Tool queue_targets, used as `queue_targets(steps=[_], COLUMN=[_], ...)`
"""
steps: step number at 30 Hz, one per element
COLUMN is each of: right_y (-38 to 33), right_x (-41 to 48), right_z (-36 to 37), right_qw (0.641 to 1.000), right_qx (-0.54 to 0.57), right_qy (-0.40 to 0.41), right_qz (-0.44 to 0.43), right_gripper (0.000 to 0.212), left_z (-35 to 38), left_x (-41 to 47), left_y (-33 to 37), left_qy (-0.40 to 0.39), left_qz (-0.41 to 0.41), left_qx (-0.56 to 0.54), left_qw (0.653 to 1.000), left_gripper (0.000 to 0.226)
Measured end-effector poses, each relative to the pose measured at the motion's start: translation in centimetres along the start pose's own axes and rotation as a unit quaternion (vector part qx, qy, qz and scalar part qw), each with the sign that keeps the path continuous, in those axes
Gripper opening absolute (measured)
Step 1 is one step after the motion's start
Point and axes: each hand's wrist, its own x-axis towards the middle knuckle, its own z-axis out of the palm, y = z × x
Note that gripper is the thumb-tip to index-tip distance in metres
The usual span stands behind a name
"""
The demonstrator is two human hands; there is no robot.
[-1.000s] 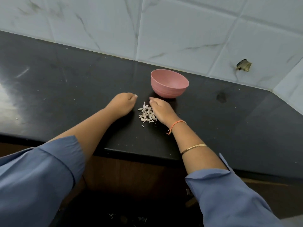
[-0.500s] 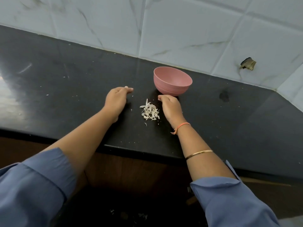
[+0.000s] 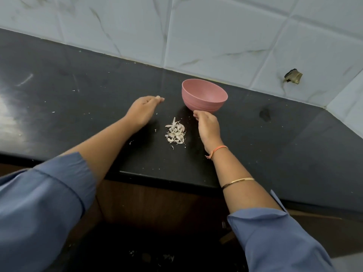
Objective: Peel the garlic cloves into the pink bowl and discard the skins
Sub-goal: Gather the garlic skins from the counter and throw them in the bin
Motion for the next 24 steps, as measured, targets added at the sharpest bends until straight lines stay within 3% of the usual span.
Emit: queue_targets(steps=[2, 4, 8, 13, 16, 19, 21, 24], right_y=[0.1, -0.1, -0.2, -0.2, -0.4, -0.1, -0.2, -0.5], right_x=[0.1, 0.1, -0.3, -1.5, -1.8, -1.8, -2.6, -3.9], right_z=[0.1, 0.7, 2.6, 2.8, 1.9, 1.3, 1.9, 3.7], right_qw=[0.995, 0.986, 0.976, 0.989, 0.988, 0.993, 0.996, 0.998], right_qx=[-0.085, -0.14, -0.152, 0.013, 0.141, 0.115, 0.076, 0.054], right_qy=[-0.041, -0.075, -0.136, -0.136, -0.07, 0.009, 0.017, 0.008], right_qz=[-0.019, -0.049, -0.082, -0.051, 0.005, 0.028, 0.034, 0.009], right_gripper=[0.035, 0.036, 0.036, 0.03, 0.023, 0.018, 0.02, 0.029], left_z=[-0.1, 0.7, 1.9, 1.3, -0.2, -0.5, 0.7, 2.9], left_x=[0.3, -0.1, -1.4, -3.8, -4.7, -5.6, -5.5, -5.1], left_y=[-0.8, -0.7, 0.3, 0.1, -0.2, -0.6, -0.6, 0.6], left_qy=[-0.077, -0.11, -0.094, -0.004, 0.129, 0.209, 0.213, 0.157], left_qz=[-0.001, -0.009, -0.014, -0.075, -0.063, -0.084, -0.105, -0.122], left_qx=[0.131, 0.168, 0.051, -0.22, -0.286, -0.313, -0.314, -0.312], left_qw=[0.988, 0.98, 0.994, 0.973, 0.947, 0.923, 0.919, 0.929], left_gripper=[0.041, 0.041, 0.039, 0.037, 0.036, 0.035, 0.03, 0.03])
